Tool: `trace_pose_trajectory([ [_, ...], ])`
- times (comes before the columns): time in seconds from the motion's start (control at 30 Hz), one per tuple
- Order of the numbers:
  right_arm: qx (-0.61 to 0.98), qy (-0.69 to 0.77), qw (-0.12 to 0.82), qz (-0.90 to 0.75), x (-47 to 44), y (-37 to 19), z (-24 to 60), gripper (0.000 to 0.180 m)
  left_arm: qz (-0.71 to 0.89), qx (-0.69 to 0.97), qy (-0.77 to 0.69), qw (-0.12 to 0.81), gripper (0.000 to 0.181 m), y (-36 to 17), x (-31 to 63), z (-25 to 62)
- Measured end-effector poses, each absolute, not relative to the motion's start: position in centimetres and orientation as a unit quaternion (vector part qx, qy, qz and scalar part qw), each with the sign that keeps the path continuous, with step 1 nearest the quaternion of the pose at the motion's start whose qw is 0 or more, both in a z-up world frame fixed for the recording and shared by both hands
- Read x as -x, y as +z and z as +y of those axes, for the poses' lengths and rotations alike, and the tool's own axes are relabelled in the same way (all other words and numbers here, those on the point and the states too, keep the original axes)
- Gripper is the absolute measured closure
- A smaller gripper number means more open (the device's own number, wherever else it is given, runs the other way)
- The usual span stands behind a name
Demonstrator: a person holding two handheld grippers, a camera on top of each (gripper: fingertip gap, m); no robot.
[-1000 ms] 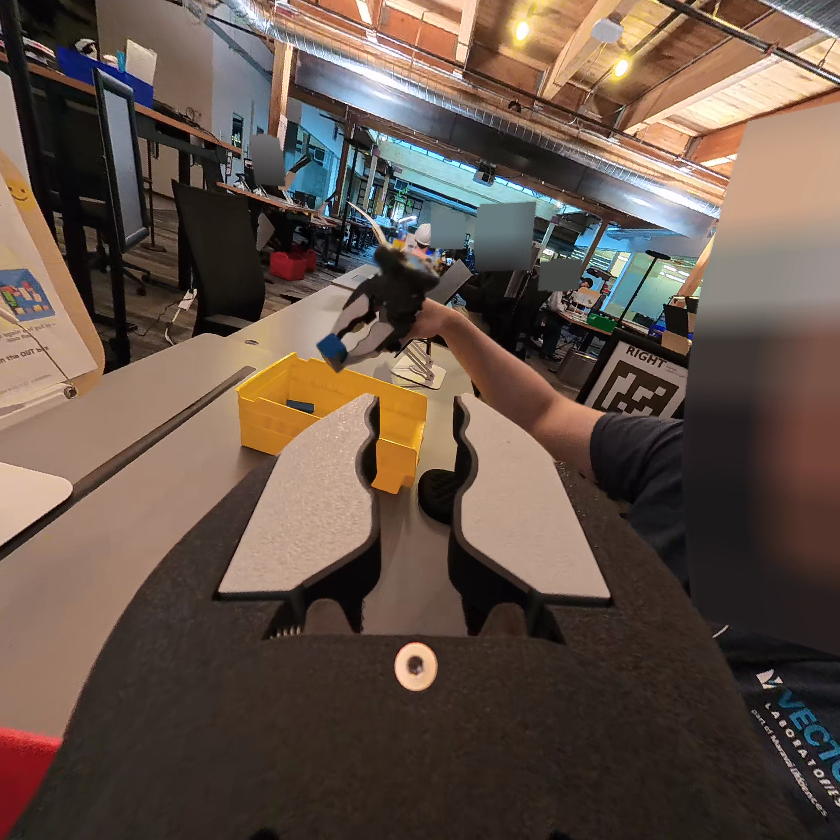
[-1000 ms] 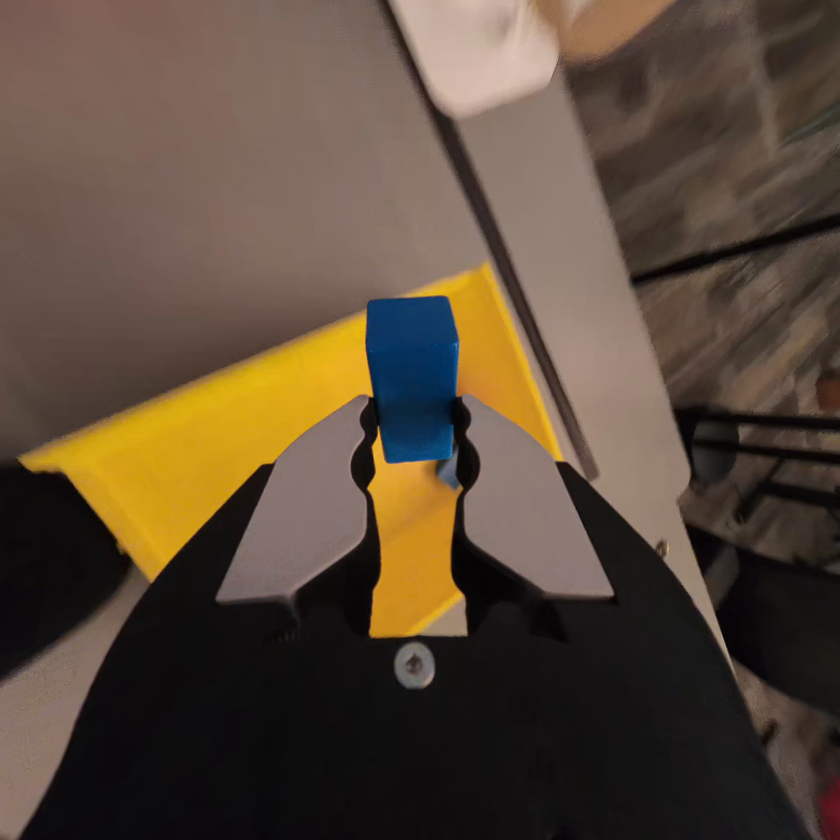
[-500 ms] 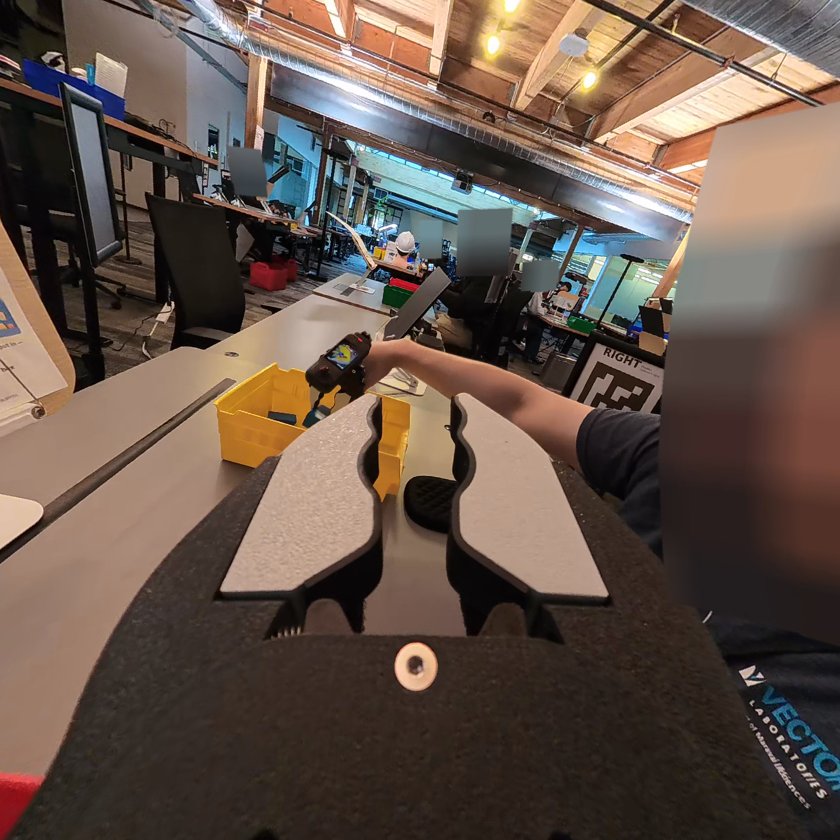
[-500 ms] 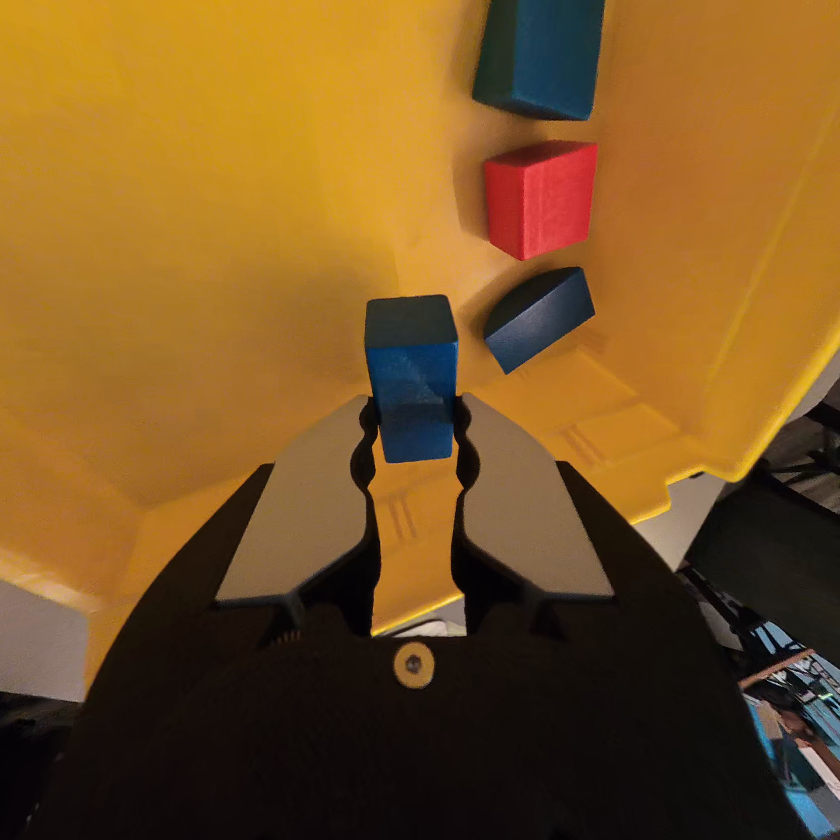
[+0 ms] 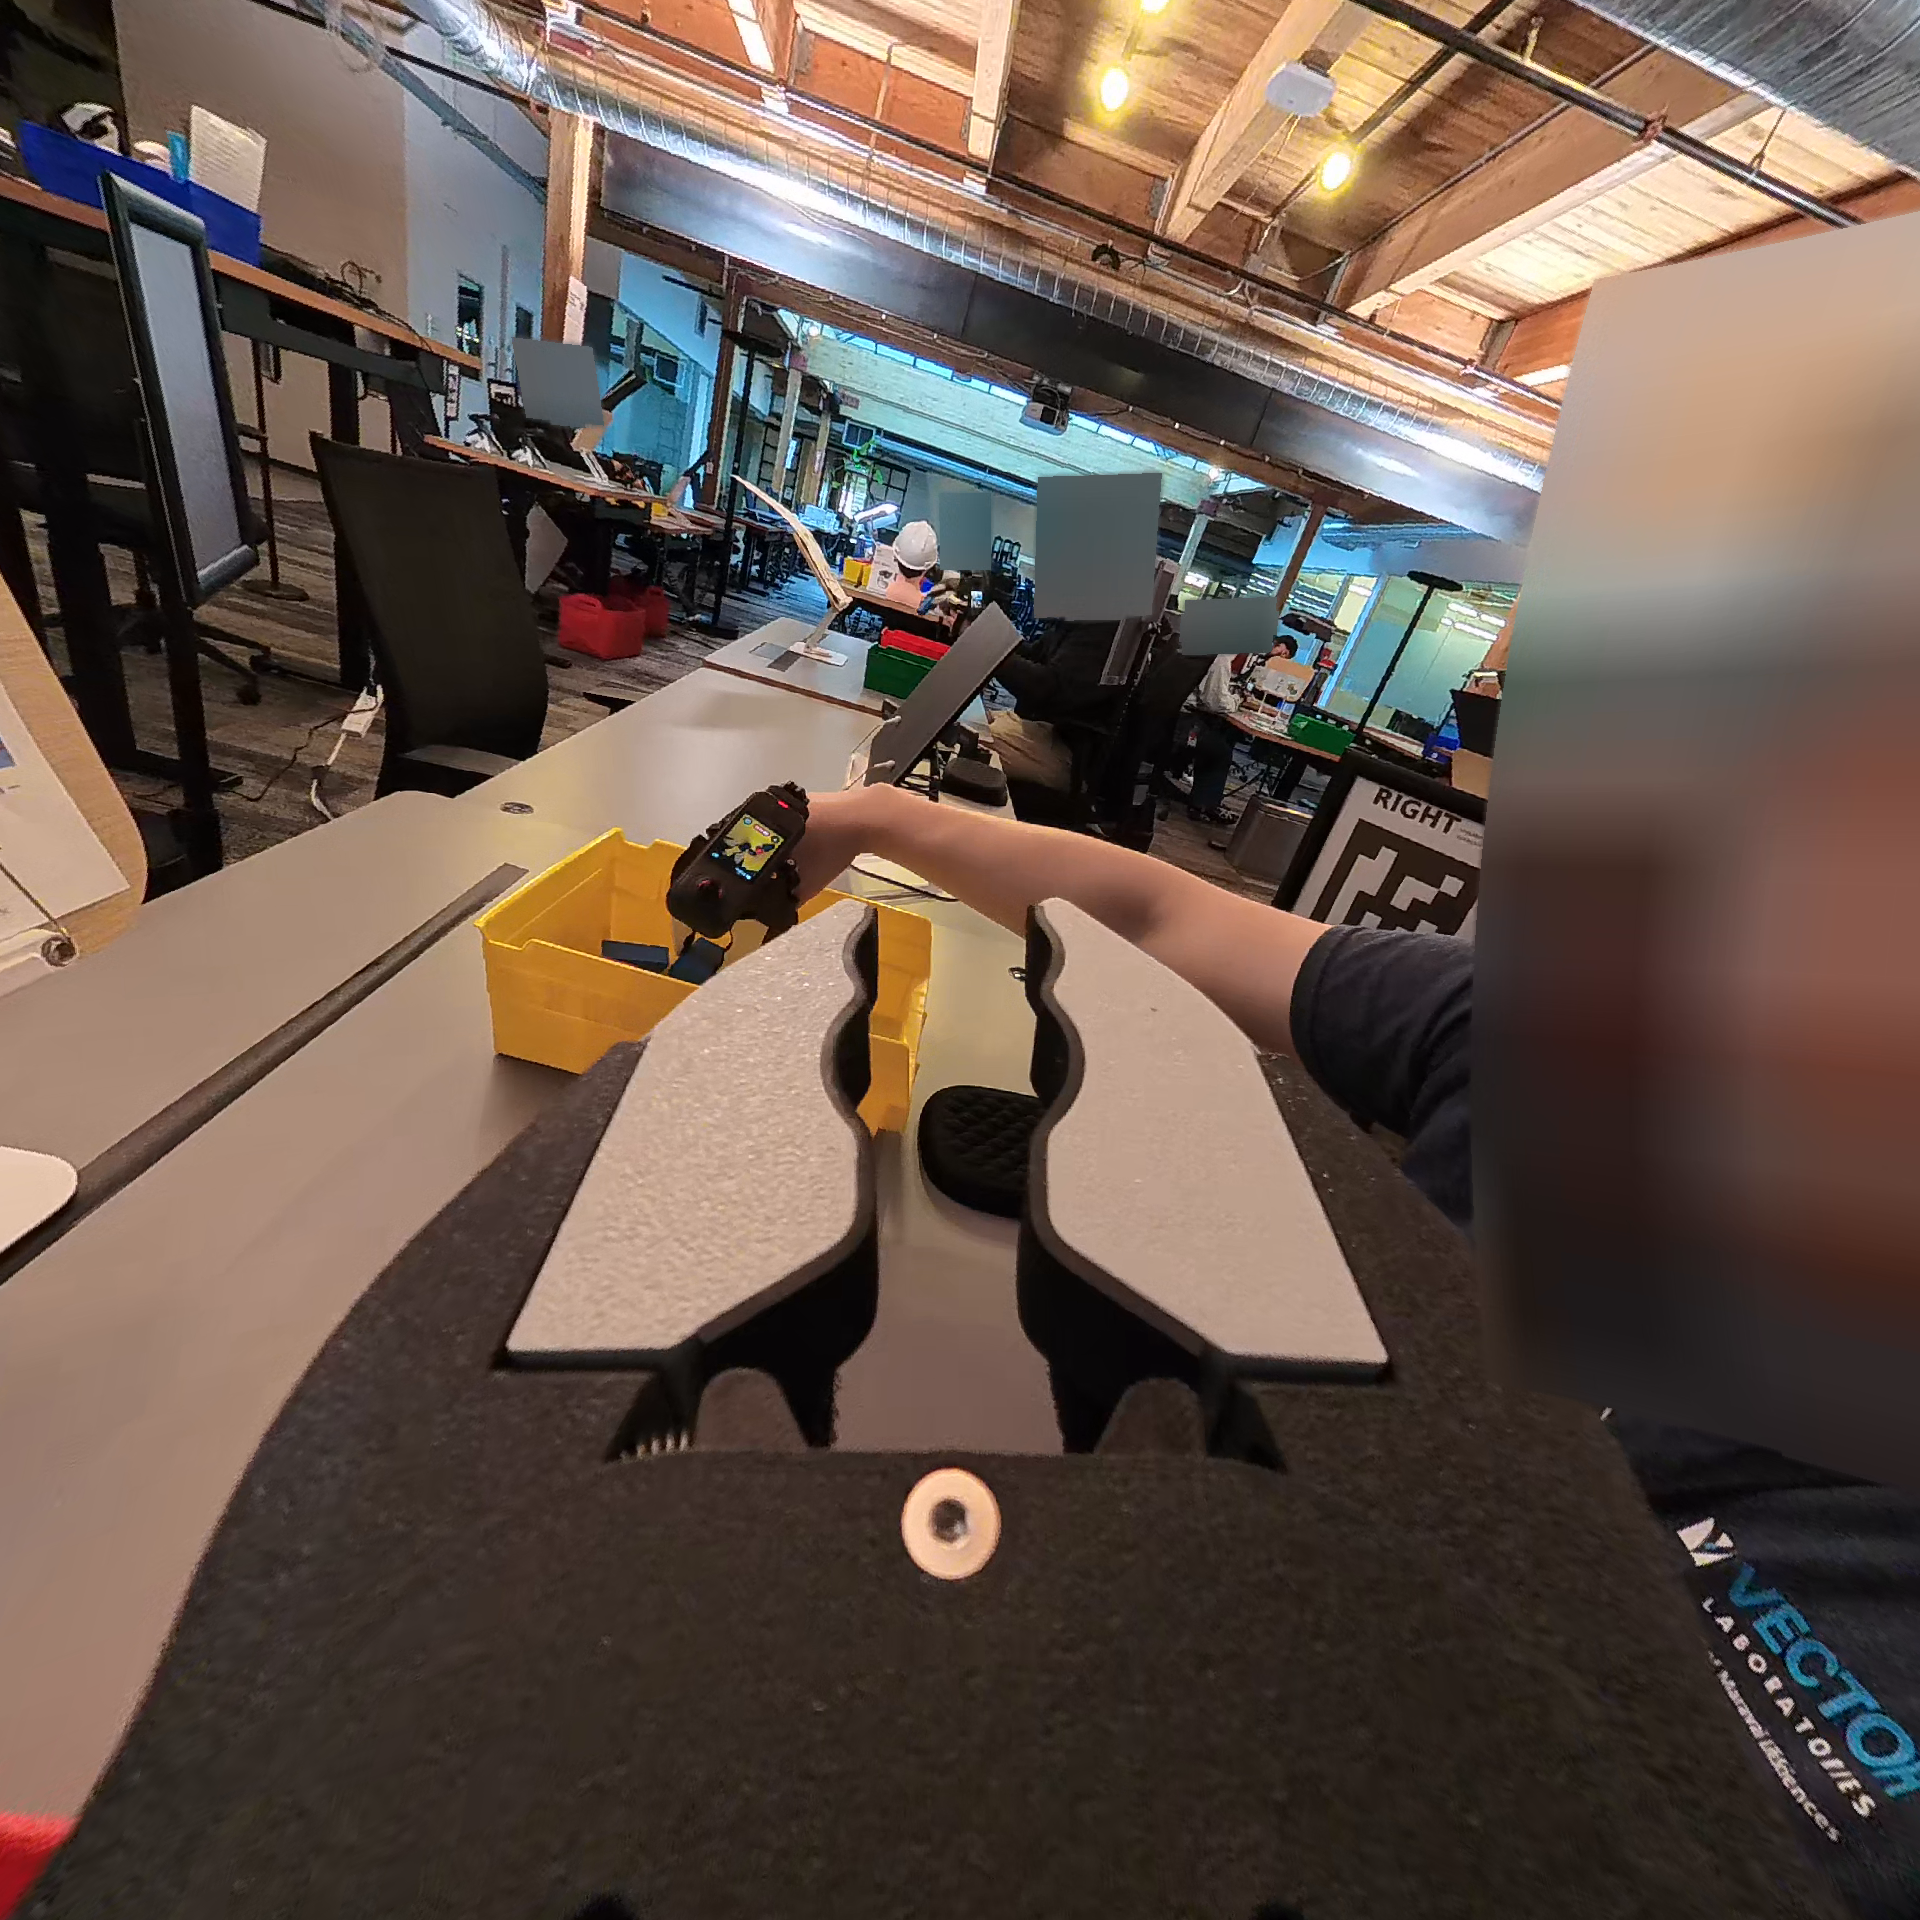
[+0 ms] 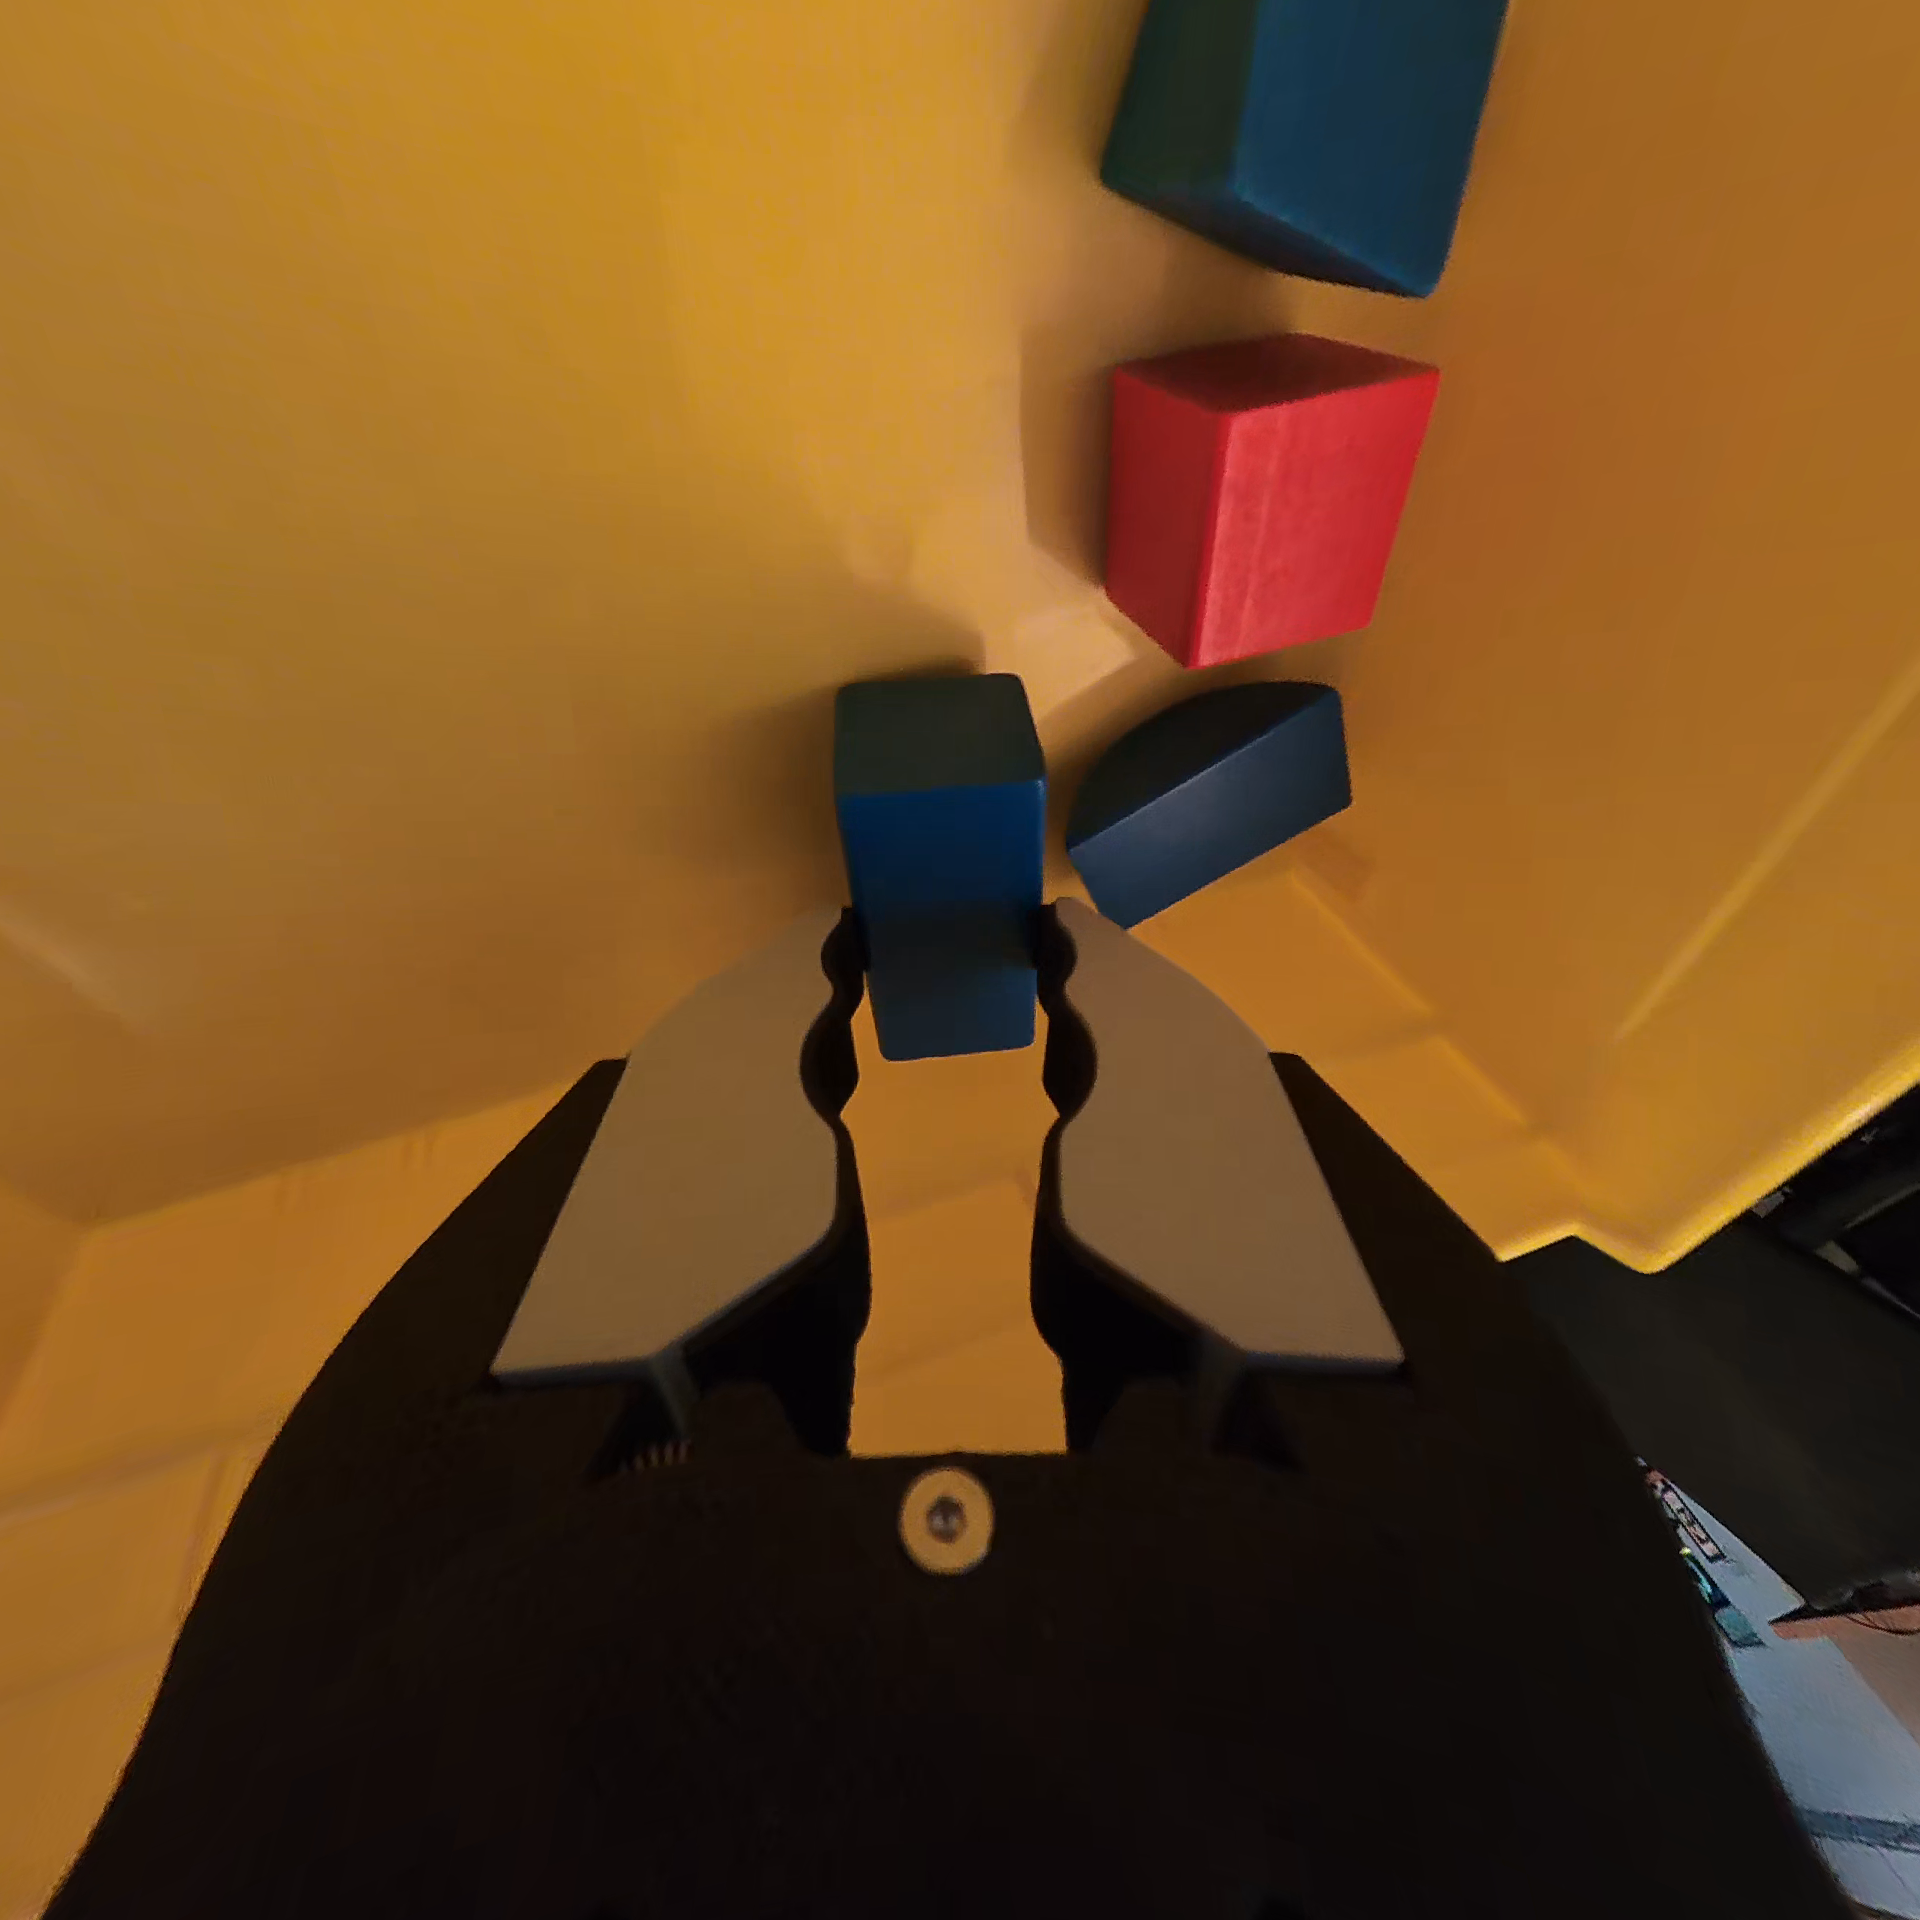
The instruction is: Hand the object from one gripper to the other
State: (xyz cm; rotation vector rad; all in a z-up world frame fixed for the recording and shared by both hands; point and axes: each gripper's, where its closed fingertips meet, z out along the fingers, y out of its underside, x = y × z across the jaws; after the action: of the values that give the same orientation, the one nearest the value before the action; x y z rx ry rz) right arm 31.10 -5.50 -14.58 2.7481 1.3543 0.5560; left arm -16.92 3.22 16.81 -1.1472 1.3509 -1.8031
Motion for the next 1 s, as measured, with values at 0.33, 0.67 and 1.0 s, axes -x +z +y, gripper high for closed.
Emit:
trace_pose_trajectory([
  [0.33, -0.884, 0.161, 0.012, 0.439, -31.1, -14.7, -5.2, 0.146, 0.499, 0.435, -0.685, 0.303, 0.159, 16.9, 17.0, 3.6],
  [0.67, -0.885, 0.132, 0.029, 0.446, -31.1, -14.9, -5.1, 0.145, 0.512, 0.447, -0.672, 0.295, 0.159, 15.9, 16.0, 3.5],
  [1.0, -0.880, 0.128, 0.033, 0.456, -31.2, -15.1, -4.8, 0.144, 0.505, 0.457, -0.672, 0.291, 0.159, 15.5, 15.7, 4.1],
])
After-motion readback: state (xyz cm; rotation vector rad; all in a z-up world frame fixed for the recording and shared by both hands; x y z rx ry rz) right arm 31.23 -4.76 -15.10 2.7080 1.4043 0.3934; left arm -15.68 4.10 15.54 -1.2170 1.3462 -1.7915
